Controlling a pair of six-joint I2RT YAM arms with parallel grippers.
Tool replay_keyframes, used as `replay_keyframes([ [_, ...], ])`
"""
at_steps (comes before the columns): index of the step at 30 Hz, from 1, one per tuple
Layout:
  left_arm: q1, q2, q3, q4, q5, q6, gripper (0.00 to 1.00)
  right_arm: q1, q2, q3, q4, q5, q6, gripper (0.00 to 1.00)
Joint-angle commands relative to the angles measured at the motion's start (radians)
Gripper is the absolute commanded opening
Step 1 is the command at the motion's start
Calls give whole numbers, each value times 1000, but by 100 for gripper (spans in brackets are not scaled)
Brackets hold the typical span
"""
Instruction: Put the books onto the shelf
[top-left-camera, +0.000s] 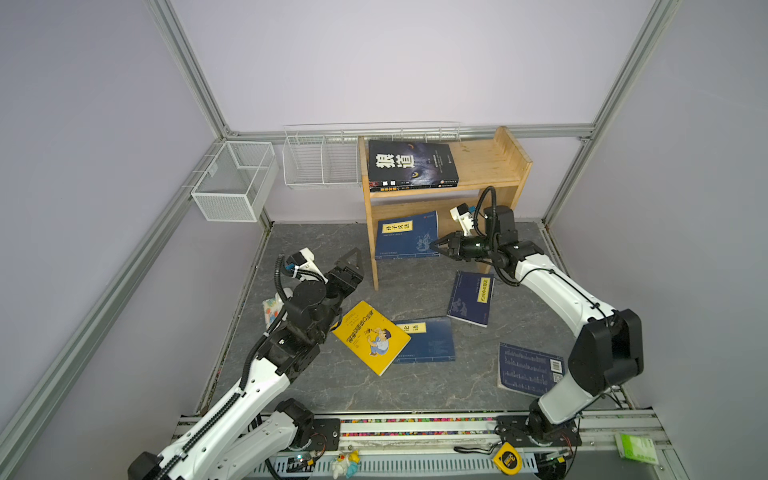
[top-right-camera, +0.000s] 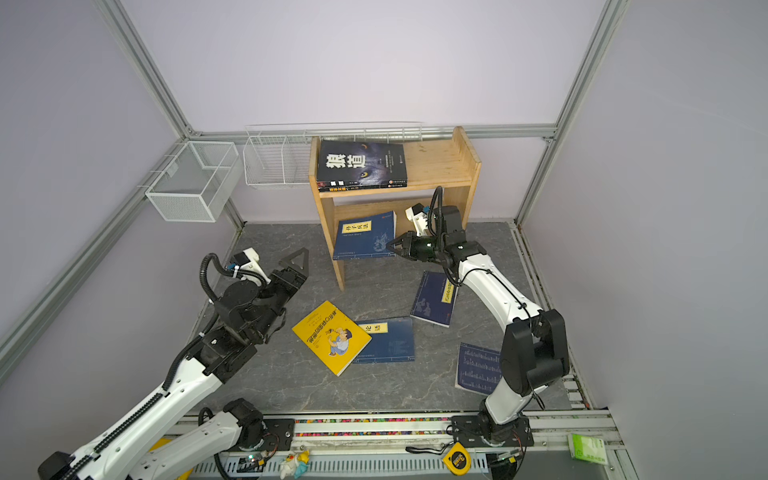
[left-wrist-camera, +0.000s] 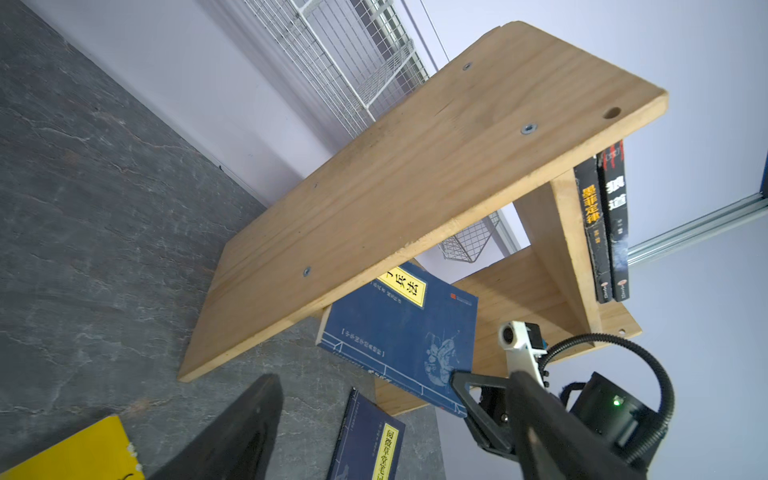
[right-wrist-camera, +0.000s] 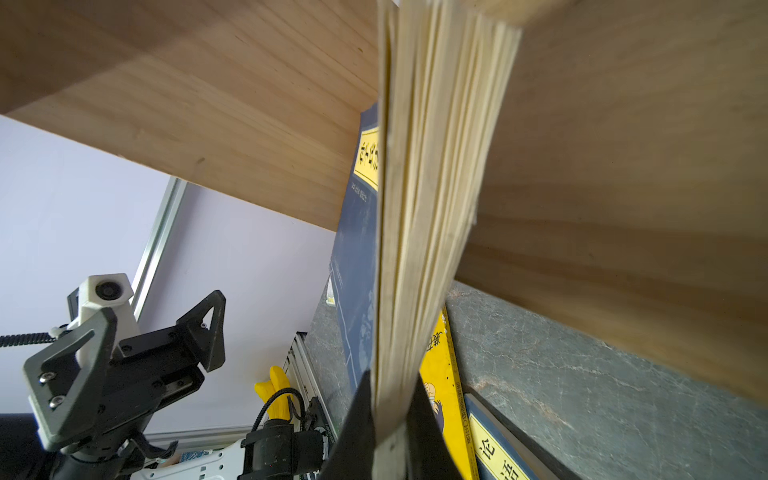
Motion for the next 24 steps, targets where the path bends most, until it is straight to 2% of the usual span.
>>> replay_keyframes([
  [1,34,8,42,-119,126,121,89,-8,25,59,7,-37,-52,13],
  [5,59,62,107,-161,271,215,90,-22,74,124,-27,-55,-72,14],
  [9,60,94,125,-146,340,256,91,-31,133,196,-67,-99,-94,15],
  [13,62,107,124,-137,344,265,91,-36,172,233,-88,-100,-99,18],
  [24,65,131,117,-123,297,265,91,-48,214,212,52,-25,30,18],
])
